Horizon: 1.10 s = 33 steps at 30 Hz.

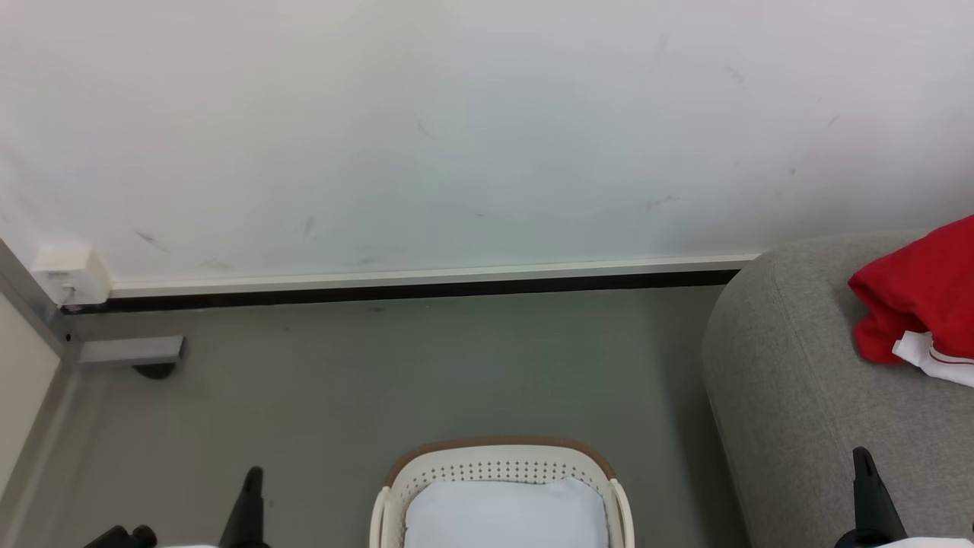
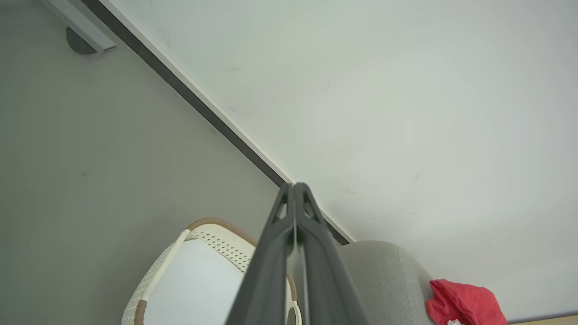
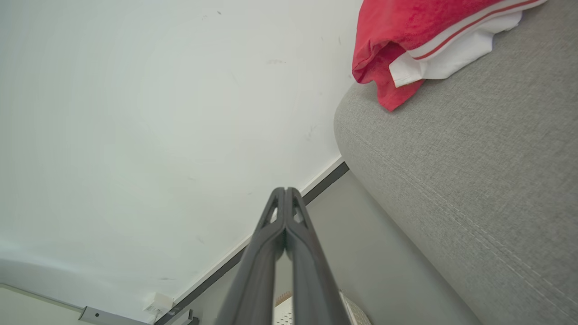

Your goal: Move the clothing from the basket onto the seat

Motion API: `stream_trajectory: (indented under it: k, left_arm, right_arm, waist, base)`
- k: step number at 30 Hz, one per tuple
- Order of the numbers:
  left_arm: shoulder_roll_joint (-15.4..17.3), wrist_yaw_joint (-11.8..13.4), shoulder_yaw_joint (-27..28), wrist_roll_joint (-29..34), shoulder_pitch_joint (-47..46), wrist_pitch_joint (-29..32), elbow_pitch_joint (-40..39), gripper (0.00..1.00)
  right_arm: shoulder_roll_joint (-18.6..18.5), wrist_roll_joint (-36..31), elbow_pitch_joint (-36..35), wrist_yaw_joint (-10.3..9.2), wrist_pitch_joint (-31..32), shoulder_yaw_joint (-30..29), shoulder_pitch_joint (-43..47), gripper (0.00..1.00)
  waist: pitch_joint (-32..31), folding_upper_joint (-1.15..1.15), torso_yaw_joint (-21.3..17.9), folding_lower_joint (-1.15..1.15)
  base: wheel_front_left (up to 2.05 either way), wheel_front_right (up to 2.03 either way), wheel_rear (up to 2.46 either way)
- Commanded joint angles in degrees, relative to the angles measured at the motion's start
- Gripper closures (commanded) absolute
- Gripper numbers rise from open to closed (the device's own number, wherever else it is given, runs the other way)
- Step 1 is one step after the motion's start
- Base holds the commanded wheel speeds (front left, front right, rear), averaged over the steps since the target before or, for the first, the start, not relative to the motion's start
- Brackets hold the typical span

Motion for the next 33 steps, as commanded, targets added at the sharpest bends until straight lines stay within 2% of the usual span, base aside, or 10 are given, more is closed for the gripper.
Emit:
stream_trajectory:
  k: [1, 33]
  left_arm:
    - [0.21, -0.36, 0.71, -2.47, -1.42, 0.52, -0.88, 1.00]
    - [-0.98, -2.11, 3.68, -20.92, -3.49, 5.56, -1.47, 1.00]
  right_arm:
    - [-0.60, 2.34, -0.89, -0.05, 0.52, -0.31, -1.24, 1.00]
    - [-0.72, 21.91, -2.20, -0.09, 5.65, -1.41, -2.92, 1.00]
  waist:
    - [0.01, 0.00, 0.04, 0.00]
    - [0.30, 0.00, 0.70, 0.00]
  base:
    - [0.00, 0.00, 0.00]
    - [0.00, 0.00, 0.00]
